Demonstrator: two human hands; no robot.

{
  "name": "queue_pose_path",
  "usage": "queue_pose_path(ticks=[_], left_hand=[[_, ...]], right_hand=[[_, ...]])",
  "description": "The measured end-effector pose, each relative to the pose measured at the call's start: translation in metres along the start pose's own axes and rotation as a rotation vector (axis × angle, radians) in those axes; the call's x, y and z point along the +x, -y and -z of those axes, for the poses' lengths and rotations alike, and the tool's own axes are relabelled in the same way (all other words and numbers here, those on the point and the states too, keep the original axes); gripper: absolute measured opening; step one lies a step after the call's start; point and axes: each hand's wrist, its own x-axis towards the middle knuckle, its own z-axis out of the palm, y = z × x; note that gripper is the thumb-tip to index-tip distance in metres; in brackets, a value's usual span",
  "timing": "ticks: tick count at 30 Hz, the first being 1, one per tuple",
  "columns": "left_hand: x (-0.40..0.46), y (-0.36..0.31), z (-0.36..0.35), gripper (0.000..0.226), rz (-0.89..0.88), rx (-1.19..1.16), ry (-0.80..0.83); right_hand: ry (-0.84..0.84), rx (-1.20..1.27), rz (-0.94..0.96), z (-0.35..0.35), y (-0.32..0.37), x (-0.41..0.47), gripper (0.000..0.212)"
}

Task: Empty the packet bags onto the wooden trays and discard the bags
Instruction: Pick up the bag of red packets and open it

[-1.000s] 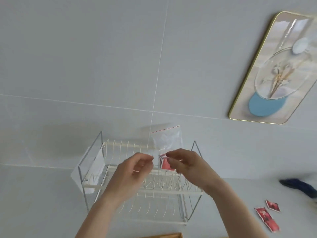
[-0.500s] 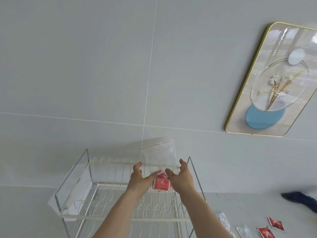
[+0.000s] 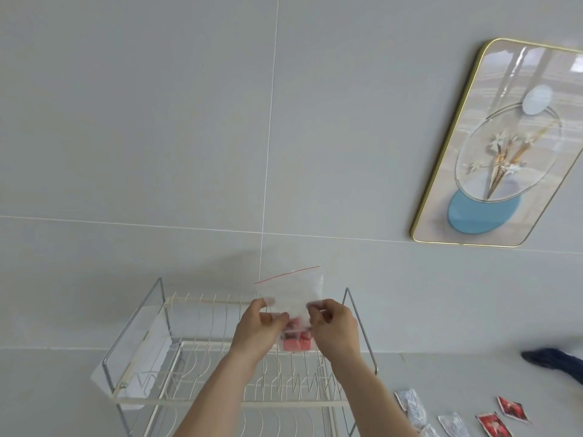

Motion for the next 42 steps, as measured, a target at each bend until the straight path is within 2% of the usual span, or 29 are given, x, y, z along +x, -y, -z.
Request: queue_pose_path(ticks=[3,4,7,9,10,13,16,23,26,29,31,35,39,42], left_hand=[[-0.022,-0.015,0.012,0.014,-0.184,-0.031,-0.130],[-0.031,-0.021,0.017,0.013,-0.245,-0.067,-0.164],[-0.065,-0.044,0.032,0.023,-0.360,-0.230,-0.193],[-0.086,-0.059,0.043,0.036,-0.390,-0.269,-0.115],[-0.095,-0.064,0.048,0.035,-0.388,-0.244,-0.052],[-0.115,-0.061,0.054,0.016,-0.335,-0.055,0.169],[-0.127,-0.038,0.054,0.015,-0.278,0.152,0.345],[-0.144,0.020,0.045,0.011,-0.146,0.353,0.446],[-0.155,0.039,0.038,0.010,-0.110,0.330,0.398],[-0.162,0.060,0.035,0.010,-0.032,0.221,0.346],[-0.167,0.075,0.031,0.010,0.019,0.162,0.313],[-0.178,0.098,0.023,0.005,0.132,-0.006,0.218],[-0.184,0.115,0.026,0.006,0.150,-0.028,0.163],[-0.185,0.122,0.030,0.020,0.134,0.001,0.181]], right_hand=[[-0.032,0.116,0.161,0.022,0.019,-0.021,0.014],[-0.037,0.141,0.210,0.032,0.024,-0.030,0.014],[0.063,0.193,0.296,0.063,0.031,-0.062,0.015],[0.204,0.203,0.283,0.082,0.027,-0.084,0.017],[0.274,0.192,0.268,0.089,0.022,-0.094,0.018],[0.423,0.101,0.243,0.098,0.002,-0.115,0.021],[0.465,0.091,0.185,0.097,-0.022,-0.129,0.021],[0.458,0.018,0.053,0.085,-0.069,-0.153,0.012],[0.415,-0.040,0.025,0.078,-0.094,-0.165,0.006],[0.161,-0.079,-0.009,0.070,-0.112,-0.181,0.017],[0.083,0.002,-0.081,0.060,-0.109,-0.195,0.016],[0.220,0.265,-0.245,0.029,-0.090,-0.220,0.003],[0.203,0.369,-0.343,0.008,-0.091,-0.228,0.012],[0.176,0.434,-0.415,0.000,-0.094,-0.230,0.017]])
